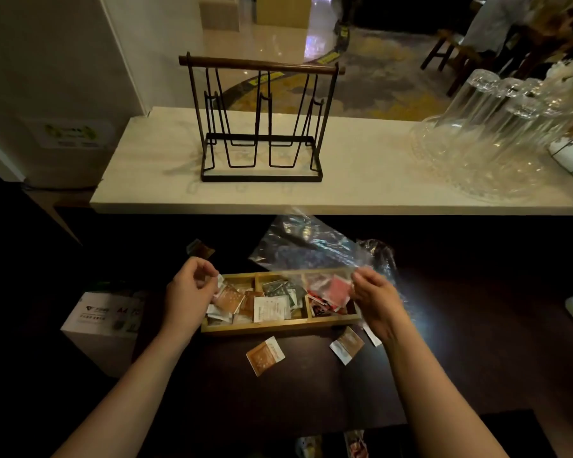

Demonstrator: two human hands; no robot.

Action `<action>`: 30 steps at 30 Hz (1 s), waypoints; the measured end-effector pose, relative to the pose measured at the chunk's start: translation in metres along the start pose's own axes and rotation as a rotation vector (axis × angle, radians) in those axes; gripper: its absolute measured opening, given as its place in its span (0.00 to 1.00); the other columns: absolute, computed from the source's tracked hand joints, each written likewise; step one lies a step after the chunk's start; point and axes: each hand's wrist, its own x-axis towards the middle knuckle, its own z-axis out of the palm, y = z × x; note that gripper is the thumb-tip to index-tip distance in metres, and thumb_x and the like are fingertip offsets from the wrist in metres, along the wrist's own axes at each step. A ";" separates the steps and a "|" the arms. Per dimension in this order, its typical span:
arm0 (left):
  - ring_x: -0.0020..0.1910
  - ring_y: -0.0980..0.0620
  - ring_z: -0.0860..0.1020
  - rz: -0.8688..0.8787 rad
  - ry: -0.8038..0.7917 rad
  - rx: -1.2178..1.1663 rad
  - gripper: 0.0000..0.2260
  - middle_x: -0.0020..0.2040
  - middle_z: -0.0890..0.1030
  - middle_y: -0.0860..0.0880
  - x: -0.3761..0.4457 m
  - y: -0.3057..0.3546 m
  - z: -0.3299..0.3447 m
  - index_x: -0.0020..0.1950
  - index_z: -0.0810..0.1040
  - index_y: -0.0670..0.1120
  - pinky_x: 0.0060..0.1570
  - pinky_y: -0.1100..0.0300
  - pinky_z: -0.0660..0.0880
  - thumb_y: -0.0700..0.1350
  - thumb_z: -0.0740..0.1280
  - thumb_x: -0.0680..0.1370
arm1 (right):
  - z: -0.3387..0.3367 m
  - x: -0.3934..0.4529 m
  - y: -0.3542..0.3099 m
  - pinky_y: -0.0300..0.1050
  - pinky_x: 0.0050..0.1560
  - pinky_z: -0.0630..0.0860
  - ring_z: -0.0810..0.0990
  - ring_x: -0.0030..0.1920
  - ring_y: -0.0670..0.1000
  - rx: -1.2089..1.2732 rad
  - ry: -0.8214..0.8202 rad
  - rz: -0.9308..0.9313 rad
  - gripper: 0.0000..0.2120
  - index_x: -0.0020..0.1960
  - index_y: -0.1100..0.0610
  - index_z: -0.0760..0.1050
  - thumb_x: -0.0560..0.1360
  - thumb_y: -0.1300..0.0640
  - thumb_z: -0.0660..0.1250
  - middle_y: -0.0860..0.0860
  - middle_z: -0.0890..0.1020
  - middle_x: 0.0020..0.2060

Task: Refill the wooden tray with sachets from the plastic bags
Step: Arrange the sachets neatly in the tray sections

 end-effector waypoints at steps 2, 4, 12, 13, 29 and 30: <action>0.39 0.48 0.79 -0.017 -0.029 0.064 0.06 0.42 0.78 0.46 -0.002 -0.007 0.002 0.45 0.74 0.46 0.34 0.56 0.78 0.35 0.65 0.77 | -0.019 0.002 -0.004 0.35 0.31 0.78 0.80 0.28 0.45 0.049 0.124 -0.047 0.07 0.45 0.59 0.76 0.76 0.68 0.63 0.53 0.79 0.35; 0.41 0.47 0.80 -0.050 -0.019 0.122 0.04 0.45 0.79 0.45 -0.001 -0.015 0.003 0.46 0.75 0.45 0.35 0.56 0.78 0.36 0.65 0.77 | -0.037 0.002 -0.004 0.36 0.34 0.80 0.81 0.32 0.47 0.066 0.229 -0.069 0.06 0.44 0.58 0.75 0.76 0.67 0.64 0.53 0.79 0.36; 0.62 0.41 0.74 -0.066 0.052 0.372 0.15 0.63 0.74 0.40 0.003 -0.054 -0.007 0.63 0.73 0.41 0.56 0.50 0.72 0.38 0.65 0.77 | -0.080 0.009 0.013 0.41 0.41 0.82 0.79 0.36 0.54 0.130 0.548 -0.072 0.08 0.40 0.61 0.69 0.76 0.71 0.62 0.63 0.76 0.45; 0.65 0.40 0.72 -0.094 0.024 0.372 0.17 0.66 0.72 0.40 0.003 -0.058 -0.005 0.67 0.70 0.41 0.59 0.48 0.71 0.40 0.65 0.78 | -0.083 0.011 0.015 0.39 0.35 0.82 0.80 0.33 0.53 0.119 0.573 -0.054 0.08 0.40 0.62 0.69 0.75 0.70 0.63 0.63 0.76 0.45; 0.61 0.41 0.74 -0.136 -0.056 0.375 0.22 0.64 0.72 0.42 0.018 -0.066 0.036 0.66 0.73 0.45 0.56 0.50 0.73 0.41 0.71 0.73 | -0.006 -0.002 0.026 0.47 0.44 0.74 0.77 0.46 0.53 -0.940 0.457 -0.406 0.10 0.50 0.56 0.70 0.75 0.52 0.67 0.53 0.78 0.46; 0.61 0.41 0.73 -0.134 -0.053 0.395 0.22 0.63 0.71 0.42 0.017 -0.065 0.039 0.66 0.72 0.46 0.56 0.50 0.73 0.41 0.71 0.74 | 0.014 -0.004 0.031 0.47 0.43 0.76 0.77 0.44 0.50 -1.068 0.295 -0.475 0.08 0.49 0.53 0.71 0.74 0.52 0.67 0.49 0.77 0.45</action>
